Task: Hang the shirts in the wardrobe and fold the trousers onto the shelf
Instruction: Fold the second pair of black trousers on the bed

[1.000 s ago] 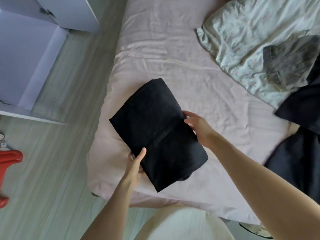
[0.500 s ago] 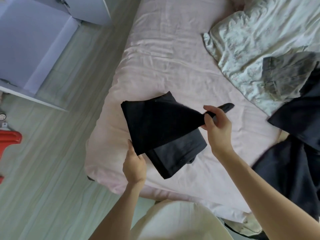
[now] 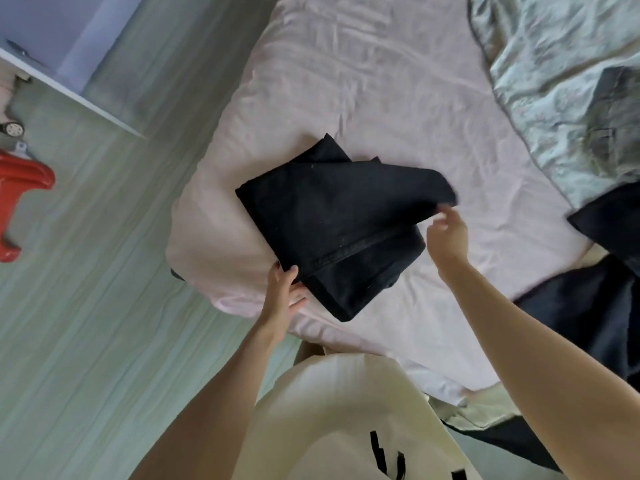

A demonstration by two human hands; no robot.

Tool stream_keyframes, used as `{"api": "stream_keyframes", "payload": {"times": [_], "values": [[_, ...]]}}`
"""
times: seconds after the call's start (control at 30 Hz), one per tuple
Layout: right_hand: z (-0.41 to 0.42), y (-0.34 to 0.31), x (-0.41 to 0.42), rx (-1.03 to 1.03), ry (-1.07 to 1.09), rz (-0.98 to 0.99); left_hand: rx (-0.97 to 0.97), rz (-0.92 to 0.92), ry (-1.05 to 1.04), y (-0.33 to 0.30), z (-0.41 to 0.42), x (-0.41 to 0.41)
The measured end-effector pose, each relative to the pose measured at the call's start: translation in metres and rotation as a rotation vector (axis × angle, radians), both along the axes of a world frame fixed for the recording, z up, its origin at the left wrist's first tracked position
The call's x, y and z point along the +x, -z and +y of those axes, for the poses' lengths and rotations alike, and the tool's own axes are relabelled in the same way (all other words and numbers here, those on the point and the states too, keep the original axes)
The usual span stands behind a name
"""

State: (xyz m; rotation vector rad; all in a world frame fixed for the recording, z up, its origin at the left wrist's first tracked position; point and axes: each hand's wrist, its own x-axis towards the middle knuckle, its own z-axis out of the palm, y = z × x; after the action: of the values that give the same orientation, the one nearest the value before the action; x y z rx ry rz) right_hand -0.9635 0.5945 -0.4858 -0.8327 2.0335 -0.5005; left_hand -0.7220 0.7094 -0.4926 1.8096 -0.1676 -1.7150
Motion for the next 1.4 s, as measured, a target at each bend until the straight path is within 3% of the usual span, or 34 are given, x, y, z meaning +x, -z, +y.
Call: {"api": "stream_keyframes", "payload": {"times": [0.07,0.1,0.23,0.3,0.33,0.43,0.53,0.63,0.77,0.9,1.03,1.13,1.27,1.4], "values": [[0.017,0.004,-0.002,0.134,-0.147,0.037,-0.077,0.009,0.036,-0.001,-0.001,-0.005],[0.029,0.000,0.001,0.071,-0.256,0.082,-0.127,-0.067,0.087,-0.002,-0.002,-0.010],[0.089,-0.015,0.017,-0.416,-0.946,0.234,-0.226,-0.574,0.134,-0.007,-0.007,-0.022],[0.111,-0.016,0.024,-0.403,-1.251,0.398,-0.270,-0.772,0.143,-0.013,-0.013,-0.021],[0.112,-0.017,0.027,-0.356,-1.296,0.458,-0.302,-0.851,0.163,-0.019,-0.017,-0.020],[0.093,-0.021,0.040,-0.282,-1.198,0.562,-0.427,-0.961,0.250,-0.044,-0.039,-0.017],[0.064,-0.034,0.048,-0.306,-1.066,0.502,-0.524,-0.960,0.307,-0.068,-0.065,-0.020],[0.044,-0.052,0.047,-0.446,-0.883,0.404,-0.502,-1.011,0.357,-0.091,-0.090,-0.025],[0.018,-0.073,0.048,-0.365,-0.726,0.489,-0.520,-1.123,0.486,-0.116,-0.111,-0.026],[-0.009,-0.092,0.059,-0.324,-0.662,0.588,-0.665,-1.101,0.577,-0.145,-0.113,-0.027],[-0.027,-0.109,0.072,-0.318,-0.761,0.630,-0.746,-1.061,0.608,-0.167,-0.126,-0.035],[-0.032,-0.112,0.071,-0.299,-0.700,0.602,-0.679,-1.005,0.606,-0.171,-0.134,-0.031],[-0.026,-0.112,0.060,-0.357,-0.289,0.411,-0.526,-0.869,0.419,-0.170,-0.140,-0.012],[-0.017,-0.119,0.066,-0.485,-0.380,0.476,-0.586,-0.779,0.465,-0.179,-0.157,-0.026]]}}
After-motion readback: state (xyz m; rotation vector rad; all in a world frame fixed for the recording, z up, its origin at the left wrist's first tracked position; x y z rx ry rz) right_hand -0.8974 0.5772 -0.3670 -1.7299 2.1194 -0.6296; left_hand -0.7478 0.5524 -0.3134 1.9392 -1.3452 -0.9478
